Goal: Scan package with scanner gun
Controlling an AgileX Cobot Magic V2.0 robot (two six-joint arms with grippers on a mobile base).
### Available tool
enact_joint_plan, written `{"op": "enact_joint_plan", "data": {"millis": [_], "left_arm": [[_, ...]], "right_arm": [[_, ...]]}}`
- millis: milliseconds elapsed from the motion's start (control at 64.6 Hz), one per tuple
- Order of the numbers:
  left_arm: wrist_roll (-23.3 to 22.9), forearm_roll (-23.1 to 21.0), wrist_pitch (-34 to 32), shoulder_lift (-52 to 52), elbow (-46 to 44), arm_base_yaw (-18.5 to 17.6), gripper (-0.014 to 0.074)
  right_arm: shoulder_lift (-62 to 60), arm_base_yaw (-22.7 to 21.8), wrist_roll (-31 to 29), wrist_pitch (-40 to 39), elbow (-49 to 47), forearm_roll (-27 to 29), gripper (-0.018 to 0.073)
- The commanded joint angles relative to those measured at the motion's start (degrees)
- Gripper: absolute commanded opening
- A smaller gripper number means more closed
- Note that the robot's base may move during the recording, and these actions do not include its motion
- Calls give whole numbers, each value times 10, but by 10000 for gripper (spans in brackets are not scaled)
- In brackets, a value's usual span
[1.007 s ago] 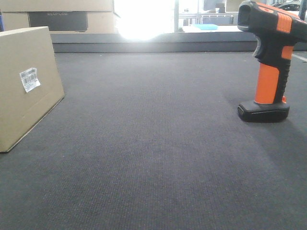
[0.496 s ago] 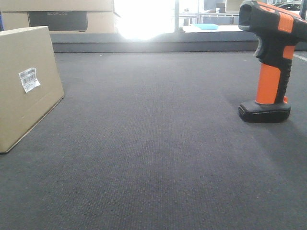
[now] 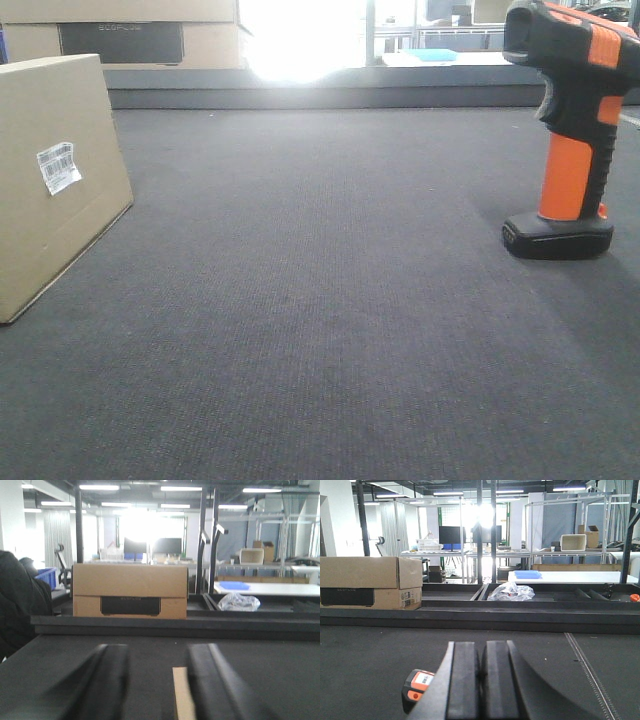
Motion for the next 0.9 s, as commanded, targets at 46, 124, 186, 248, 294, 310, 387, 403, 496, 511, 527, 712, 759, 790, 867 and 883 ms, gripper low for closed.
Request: {"op": "enact_joint_plan", "data": {"millis": [46,124,186,248,294,310,387,403,496,511,527,712,759,790,867,883], "left_arm": [[-2,-1,27,56,-39,-4,448],[-2,-3,48,83,-61,-15,515],[-2,-3,71,107,-81,-41,573],[-2,-3,110,132,-103,-65,604],[-2,-3,137,156,-122,-82,602],[-2,-3,147,163,-128,-90,602],[-2,-3,204,213,-168,-116,602],[-2,-3,213,222,-175,-120,602],[-2,-3,274,288,-234,-137,602],[-2,-3,283,298,-243,-140,601],[-2,-3,292,308,-253,-142,601],[-15,-1,411,458,-387,-142,601],[-22,0,447,503,-424,-141,601],[-21,1,465,525,-442,-141,601],[-40,21,518,595,-498,-141,601],[-45,25,524,605,-506,-141,601]], "right_arm": [[44,0,0,-1,-18,-3,309],[65,0,0,0,-18,-3,498],[78,0,0,1,-17,-3,571],[81,0,0,1,-17,-3,570],[82,0,0,-7,-17,-3,570],[82,0,0,-9,-17,-3,570],[82,0,0,-9,-17,-2,570],[82,0,0,-9,-17,-2,570],[82,3,0,5,-17,-2,570],[82,3,0,7,-17,-2,570],[82,4,0,8,-17,-2,570],[82,17,0,19,-17,-2,570],[82,17,0,22,-17,-2,570],[82,17,0,24,-17,-2,570],[82,17,0,30,-17,-2,570],[82,17,0,32,-17,-2,570]]}}
